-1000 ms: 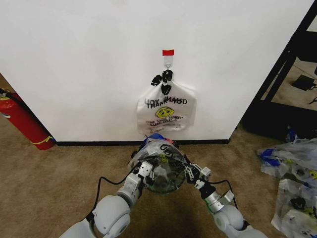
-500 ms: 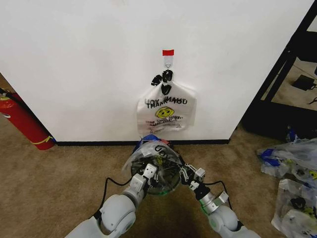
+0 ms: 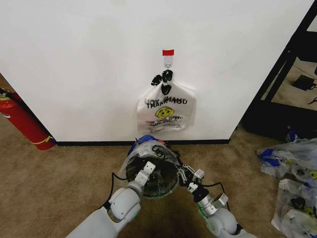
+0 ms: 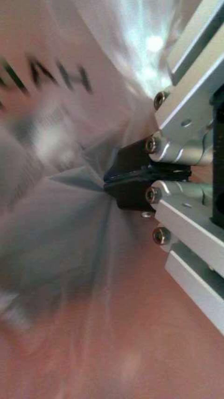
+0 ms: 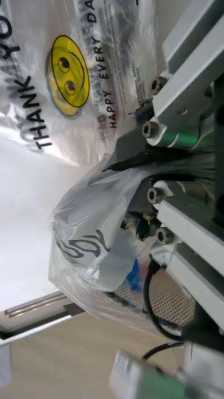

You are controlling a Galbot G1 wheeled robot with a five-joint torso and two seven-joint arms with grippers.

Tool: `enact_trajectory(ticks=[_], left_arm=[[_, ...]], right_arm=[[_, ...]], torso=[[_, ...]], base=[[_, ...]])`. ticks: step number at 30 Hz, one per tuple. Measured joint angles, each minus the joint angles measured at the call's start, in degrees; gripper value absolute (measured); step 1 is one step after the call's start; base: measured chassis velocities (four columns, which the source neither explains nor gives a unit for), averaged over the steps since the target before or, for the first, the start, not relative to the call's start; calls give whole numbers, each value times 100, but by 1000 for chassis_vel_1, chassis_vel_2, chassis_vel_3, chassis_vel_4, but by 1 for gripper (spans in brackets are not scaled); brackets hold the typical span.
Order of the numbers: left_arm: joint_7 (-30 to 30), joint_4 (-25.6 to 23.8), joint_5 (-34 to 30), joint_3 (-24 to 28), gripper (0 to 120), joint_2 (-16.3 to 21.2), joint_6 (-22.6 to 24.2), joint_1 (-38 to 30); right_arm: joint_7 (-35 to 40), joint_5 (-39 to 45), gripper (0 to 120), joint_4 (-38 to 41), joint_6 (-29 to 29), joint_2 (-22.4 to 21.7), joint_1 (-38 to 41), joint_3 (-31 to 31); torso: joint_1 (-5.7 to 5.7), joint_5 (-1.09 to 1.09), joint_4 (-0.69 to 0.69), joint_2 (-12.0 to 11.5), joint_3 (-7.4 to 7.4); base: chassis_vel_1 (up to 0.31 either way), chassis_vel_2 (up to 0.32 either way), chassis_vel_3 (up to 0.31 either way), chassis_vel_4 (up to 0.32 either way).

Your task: Pick up the garbage bag from the wall and place it over the trash bin.

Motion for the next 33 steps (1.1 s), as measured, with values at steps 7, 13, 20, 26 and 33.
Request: enact_trajectory(ticks=[7,13,20,26,33], left_arm=[[-150,293,184,-74,0,-79,59,-95],[-201,404,186,-133,0,-67,73,-142],[-174,213,-190,-96,0,-53,47,-102],[-76,71,-564,147,0,-284,-97,-159],[-104,567,-423,240,0,-615,-189,-307]], right_arm=[[-83,35,1,32,-2,-60,-27,-8],[-206,85,1,23,-9,-127,-10,-9],[-310,137,1,-90,-7,-117,58,1],[-364,88,1,-269,29,2,99,-70],[-377,13,1,-344,67,104,95,-118]], torso=[[0,0,0,0,0],[0,0,0,0,0],[0,0,0,0,0],[0,1,-1,0,0],[0,0,0,0,0]], base=[[0,0,0,0],[0,0,0,0],[0,0,0,0],[0,0,0,0],[0,0,0,0]])
